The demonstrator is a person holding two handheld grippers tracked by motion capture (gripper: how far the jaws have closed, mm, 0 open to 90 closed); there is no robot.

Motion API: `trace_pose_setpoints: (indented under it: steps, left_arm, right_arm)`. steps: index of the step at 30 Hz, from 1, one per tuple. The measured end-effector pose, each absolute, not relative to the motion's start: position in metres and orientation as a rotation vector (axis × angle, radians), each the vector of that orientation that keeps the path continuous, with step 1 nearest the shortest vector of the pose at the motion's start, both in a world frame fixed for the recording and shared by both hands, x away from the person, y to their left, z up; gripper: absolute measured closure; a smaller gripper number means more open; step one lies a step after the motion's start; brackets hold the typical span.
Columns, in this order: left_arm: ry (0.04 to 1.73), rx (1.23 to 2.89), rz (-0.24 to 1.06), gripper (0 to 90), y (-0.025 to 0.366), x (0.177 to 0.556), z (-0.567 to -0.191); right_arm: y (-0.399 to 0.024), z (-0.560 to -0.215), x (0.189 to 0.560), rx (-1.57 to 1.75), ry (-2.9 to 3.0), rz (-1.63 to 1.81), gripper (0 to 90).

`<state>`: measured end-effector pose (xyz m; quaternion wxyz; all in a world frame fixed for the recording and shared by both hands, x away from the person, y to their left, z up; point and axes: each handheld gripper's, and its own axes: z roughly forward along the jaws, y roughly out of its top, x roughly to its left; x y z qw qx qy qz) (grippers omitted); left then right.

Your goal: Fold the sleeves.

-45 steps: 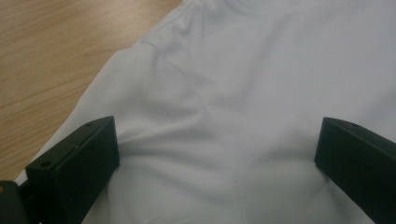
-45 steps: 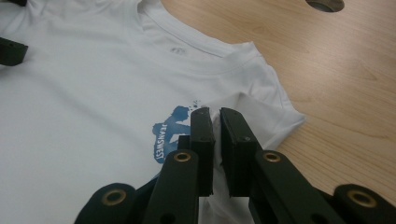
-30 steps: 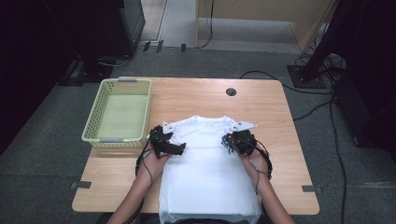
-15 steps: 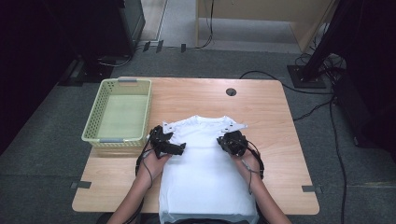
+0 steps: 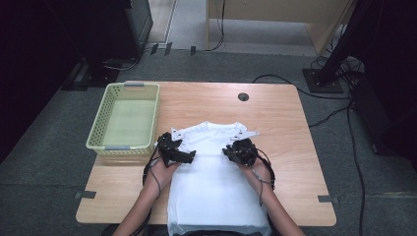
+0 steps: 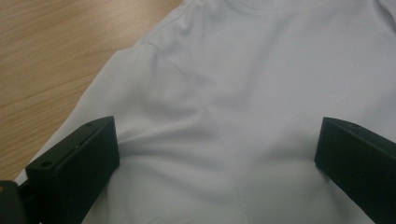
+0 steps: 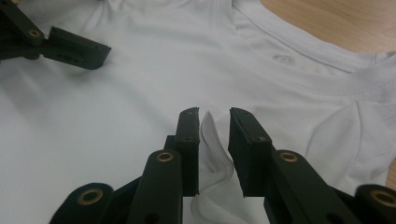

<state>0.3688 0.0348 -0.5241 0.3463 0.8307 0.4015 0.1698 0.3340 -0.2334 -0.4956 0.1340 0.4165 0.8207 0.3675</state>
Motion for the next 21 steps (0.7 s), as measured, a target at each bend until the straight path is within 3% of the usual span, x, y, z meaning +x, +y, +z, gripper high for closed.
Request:
trace_pose_setpoints:
  steps: [9, 21]
  left_arm:
    - [1.042, 2.155, 0.441, 0.0, 0.035, 0.369, -0.524]
    - [1.042, 2.155, 0.44, 0.0, 0.035, 0.369, -0.524]
  right_arm:
    - [-0.243, -0.482, 0.333, 1.223, 2.341, 1.123, 71.1]
    - [-0.261, -0.497, 0.337, 1.291, 2.308, 1.075, 66.1]
